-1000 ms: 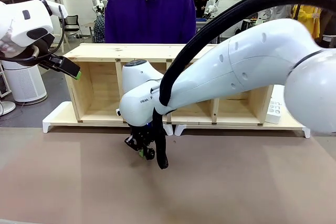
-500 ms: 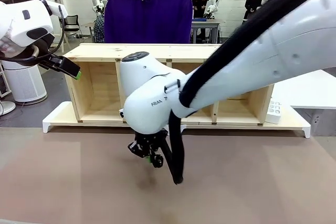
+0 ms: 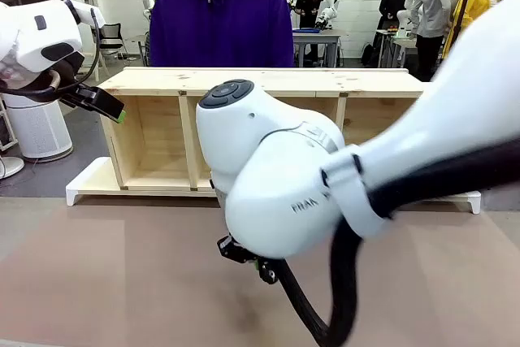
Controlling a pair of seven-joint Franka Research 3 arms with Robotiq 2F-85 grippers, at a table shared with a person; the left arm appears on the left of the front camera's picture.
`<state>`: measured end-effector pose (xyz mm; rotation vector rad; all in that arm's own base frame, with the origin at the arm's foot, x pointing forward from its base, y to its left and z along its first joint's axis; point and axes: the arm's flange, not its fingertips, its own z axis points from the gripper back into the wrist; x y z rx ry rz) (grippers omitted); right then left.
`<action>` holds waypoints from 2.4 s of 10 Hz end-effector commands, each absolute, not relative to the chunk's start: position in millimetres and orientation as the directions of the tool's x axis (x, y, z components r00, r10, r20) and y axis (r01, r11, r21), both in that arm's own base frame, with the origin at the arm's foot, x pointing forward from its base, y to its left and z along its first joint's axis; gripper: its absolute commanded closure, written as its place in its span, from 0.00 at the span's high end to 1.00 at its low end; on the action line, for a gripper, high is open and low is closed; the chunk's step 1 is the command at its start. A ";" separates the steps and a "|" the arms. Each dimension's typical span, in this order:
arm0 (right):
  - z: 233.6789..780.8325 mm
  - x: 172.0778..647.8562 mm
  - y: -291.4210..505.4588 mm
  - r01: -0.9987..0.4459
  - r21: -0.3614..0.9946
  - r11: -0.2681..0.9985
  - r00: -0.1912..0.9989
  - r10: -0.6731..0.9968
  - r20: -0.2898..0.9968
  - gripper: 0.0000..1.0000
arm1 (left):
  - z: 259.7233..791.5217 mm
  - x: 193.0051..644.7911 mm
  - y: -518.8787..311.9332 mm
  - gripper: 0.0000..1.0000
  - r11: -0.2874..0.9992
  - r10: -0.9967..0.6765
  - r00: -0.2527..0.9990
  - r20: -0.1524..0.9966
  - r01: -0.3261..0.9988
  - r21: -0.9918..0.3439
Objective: Perform cable management.
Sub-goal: Pull the grasped Power Cable to the location of the Power Strip.
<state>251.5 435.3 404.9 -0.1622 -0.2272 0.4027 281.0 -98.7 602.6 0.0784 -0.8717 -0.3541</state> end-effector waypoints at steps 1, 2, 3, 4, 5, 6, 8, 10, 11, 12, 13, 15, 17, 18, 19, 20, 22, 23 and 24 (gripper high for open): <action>407.7 217.7 425.0 -0.262 -0.253 0.931 0.910 0.326 0.258 0.16 | 602.8 282.4 -99.8 1.00 0.938 -0.339 0.579 0.742 0.274 0.215; 410.3 201.7 422.7 -0.214 -0.271 0.938 0.919 0.287 0.270 0.16 | 602.8 282.4 -99.8 1.00 0.938 -0.339 0.579 0.742 0.274 0.215; 412.3 182.1 419.0 -0.167 -0.287 0.943 0.926 0.250 0.283 0.16 | 602.8 282.4 -99.8 1.00 0.938 -0.339 0.579 0.742 0.274 0.215; 413.2 166.5 415.6 -0.118 -0.294 0.948 0.933 0.208 0.295 0.16 | 602.8 282.4 -99.8 1.00 0.938 -0.339 0.579 0.742 0.274 0.215; 413.2 152.7 411.1 -0.080 -0.295 0.952 0.935 0.174 0.309 0.16 | 602.8 282.4 -99.8 1.00 0.938 -0.339 0.579 0.742 0.274 0.215; 412.4 142.5 406.0 -0.050 -0.288 0.956 0.932 0.149 0.331 0.16 | 602.8 282.4 -99.8 1.00 0.938 -0.339 0.579 0.742 0.274 0.215; 414.2 153.4 412.2 -0.106 -0.295 0.950 0.925 0.203 0.321 0.16 | 602.8 282.4 -99.8 1.00 0.938 -0.339 0.579 0.742 0.274 0.215; 414.2 153.4 412.2 -0.106 -0.295 0.950 0.925 0.203 0.321 0.16 | 602.8 282.4 -99.8 1.00 0.938 -0.339 0.579 0.742 0.274 0.215; 414.2 153.4 412.2 -0.106 -0.295 0.950 0.925 0.203 0.321 0.16 | 602.8 282.4 -99.8 1.00 0.938 -0.339 0.579 0.742 0.274 0.215; 414.2 153.4 412.2 -0.106 -0.295 0.950 0.925 0.203 0.321 0.16 | 602.8 282.4 -99.8 1.00 0.938 -0.339 0.579 0.742 0.274 0.215; 413.6 153.3 406.4 -0.092 -0.298 0.950 0.925 0.192 0.327 0.16 | 602.8 282.4 -99.8 1.00 0.938 -0.339 0.579 0.742 0.274 0.215; 415.7 170.1 360.7 -0.019 -0.277 0.961 0.948 0.105 0.300 0.16 | 602.8 282.4 -99.8 1.00 0.938 -0.339 0.579 0.742 0.274 0.215; 445.5 176.2 316.8 0.079 -0.260 0.962 0.940 0.014 0.340 0.16 | 602.8 282.4 -99.8 1.00 0.938 -0.339 0.579 0.742 0.274 0.215; 456.0 179.8 297.3 0.112 -0.239 0.965 0.936 -0.022 0.351 0.16 | 602.8 282.4 -99.8 1.00 0.938 -0.339 0.579 0.742 0.274 0.215; 464.9 180.7 278.9 0.145 -0.226 0.963 0.931 -0.055 0.361 0.16 | 602.8 282.4 -99.8 1.00 0.938 -0.339 0.579 0.742 0.274 0.215; 472.2 181.9 260.4 0.177 -0.208 0.962 0.926 -0.090 0.368 0.16 | 602.8 282.4 -99.8 1.00 0.938 -0.339 0.579 0.742 0.274 0.215; 479.6 183.9 232.8 0.245 -0.169 0.955 0.909 -0.165 0.383 0.16 | 602.8 282.4 -99.8 1.00 0.938 -0.339 0.579 0.742 0.274 0.215; 485.2 184.1 216.2 0.283 -0.143 0.948 0.896 -0.208 0.391 0.16 | 602.8 282.4 -99.8 1.00 0.938 -0.339 0.579 0.742 0.274 0.215; 492.0 186.1 199.9 0.312 -0.109 0.944 0.881 -0.245 0.404 0.16 | 602.8 282.4 -99.8 1.00 0.938 -0.339 0.579 0.742 0.274 0.215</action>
